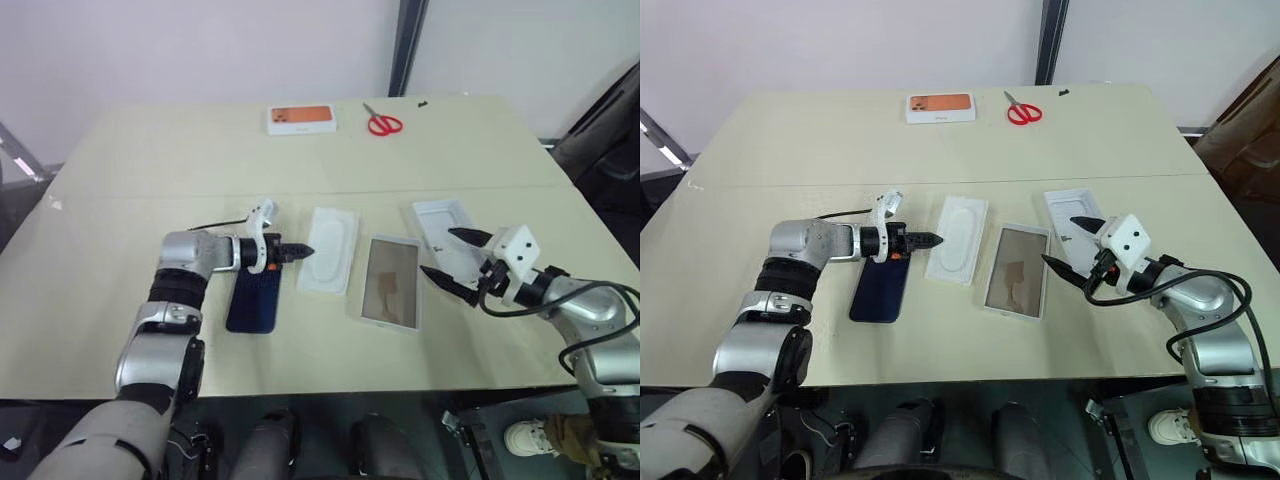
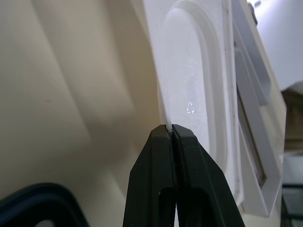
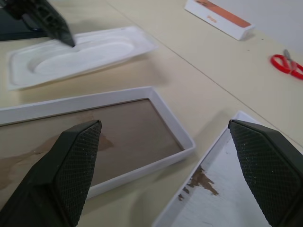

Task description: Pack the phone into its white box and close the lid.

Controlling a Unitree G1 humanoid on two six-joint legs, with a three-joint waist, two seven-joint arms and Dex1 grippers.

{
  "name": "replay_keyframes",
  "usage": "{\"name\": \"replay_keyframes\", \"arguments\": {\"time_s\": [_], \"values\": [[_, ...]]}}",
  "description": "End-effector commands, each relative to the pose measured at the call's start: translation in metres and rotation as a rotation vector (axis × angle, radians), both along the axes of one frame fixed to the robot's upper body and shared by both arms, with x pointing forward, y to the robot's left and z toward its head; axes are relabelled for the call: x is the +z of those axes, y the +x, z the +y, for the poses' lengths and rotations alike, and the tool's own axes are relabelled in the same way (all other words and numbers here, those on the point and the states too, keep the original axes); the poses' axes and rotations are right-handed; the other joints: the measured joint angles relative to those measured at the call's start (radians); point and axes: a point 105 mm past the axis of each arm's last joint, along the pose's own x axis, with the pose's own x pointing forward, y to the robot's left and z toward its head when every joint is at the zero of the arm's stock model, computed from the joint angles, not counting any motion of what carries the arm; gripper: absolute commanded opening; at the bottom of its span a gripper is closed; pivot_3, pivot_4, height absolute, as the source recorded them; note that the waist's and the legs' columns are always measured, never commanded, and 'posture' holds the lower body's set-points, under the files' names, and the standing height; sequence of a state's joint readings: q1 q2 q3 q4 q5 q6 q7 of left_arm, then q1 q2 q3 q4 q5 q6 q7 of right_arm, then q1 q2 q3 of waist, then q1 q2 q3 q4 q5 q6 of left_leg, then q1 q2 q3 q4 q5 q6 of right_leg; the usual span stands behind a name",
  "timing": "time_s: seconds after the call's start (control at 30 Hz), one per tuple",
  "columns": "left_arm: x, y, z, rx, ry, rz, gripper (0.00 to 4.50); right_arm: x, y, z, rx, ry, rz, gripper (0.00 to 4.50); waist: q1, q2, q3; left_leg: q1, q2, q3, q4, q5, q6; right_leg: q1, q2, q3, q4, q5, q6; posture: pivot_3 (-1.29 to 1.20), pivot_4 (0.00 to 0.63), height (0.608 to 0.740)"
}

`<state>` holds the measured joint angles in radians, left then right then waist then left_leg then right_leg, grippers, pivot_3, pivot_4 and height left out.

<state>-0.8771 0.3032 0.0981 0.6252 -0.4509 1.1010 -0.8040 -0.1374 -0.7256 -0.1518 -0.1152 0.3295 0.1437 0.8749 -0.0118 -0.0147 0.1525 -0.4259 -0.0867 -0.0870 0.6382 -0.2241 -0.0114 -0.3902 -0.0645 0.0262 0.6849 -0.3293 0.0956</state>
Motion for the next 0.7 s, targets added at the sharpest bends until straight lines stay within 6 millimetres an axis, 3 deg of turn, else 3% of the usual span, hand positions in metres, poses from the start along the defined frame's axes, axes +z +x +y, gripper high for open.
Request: {"name": "replay_keyframes", "arguments": {"time_s": [0.03, 0.2, 0.43, 0.53, 0.7], "values": [[0.027, 0.006, 0.000, 0.027, -0.085, -0.038, 0.02, 0.010, -0.022, 0.034, 0.174, 0.069, 0.062, 4.50, 0.000, 0.000, 0.000, 0.000, 0.000, 0.000, 0.000, 0.000, 0.000, 0.000, 0.000, 0.000, 0.000, 0.000, 0.000, 0.00, 0.150, 0.734], [0.040, 0.009, 0.000, 0.065, -0.100, -0.080, 0.02, -0.008, -0.045, 0.065, 0.311, 0.023, 0.186, 4.50, 0.002, -0.001, 0.000, 0.000, 0.000, -0.001, 0.001, 0.000, 0.000, 0.001, 0.000, 0.000, 0.000, 0.000, 0.000, 0.00, 0.150, 0.734], [0.046, 0.006, -0.002, 0.081, -0.113, -0.103, 0.02, -0.050, -0.045, 0.064, 0.314, -0.134, 0.340, 4.50, 0.002, -0.001, 0.000, -0.001, 0.000, -0.001, 0.003, 0.000, 0.000, 0.001, 0.000, 0.000, 0.000, 0.000, 0.000, 0.00, 0.150, 0.734], [0.050, 0.005, 0.000, 0.089, -0.119, -0.113, 0.00, -0.057, -0.048, 0.059, 0.336, -0.174, 0.381, 3.63, 0.002, -0.001, 0.000, -0.001, 0.000, -0.001, 0.003, 0.000, 0.000, 0.001, 0.000, 0.000, 0.000, 0.000, 0.000, 0.00, 0.150, 0.734], [0.061, 0.008, 0.002, 0.110, -0.154, -0.123, 0.00, -0.055, -0.040, 0.062, 0.354, -0.184, 0.333, 1.06, 0.001, -0.001, 0.001, -0.001, 0.000, -0.001, 0.003, 0.000, 0.000, 0.001, 0.000, -0.001, 0.000, 0.000, 0.000, 0.00, 0.150, 0.734]]}}
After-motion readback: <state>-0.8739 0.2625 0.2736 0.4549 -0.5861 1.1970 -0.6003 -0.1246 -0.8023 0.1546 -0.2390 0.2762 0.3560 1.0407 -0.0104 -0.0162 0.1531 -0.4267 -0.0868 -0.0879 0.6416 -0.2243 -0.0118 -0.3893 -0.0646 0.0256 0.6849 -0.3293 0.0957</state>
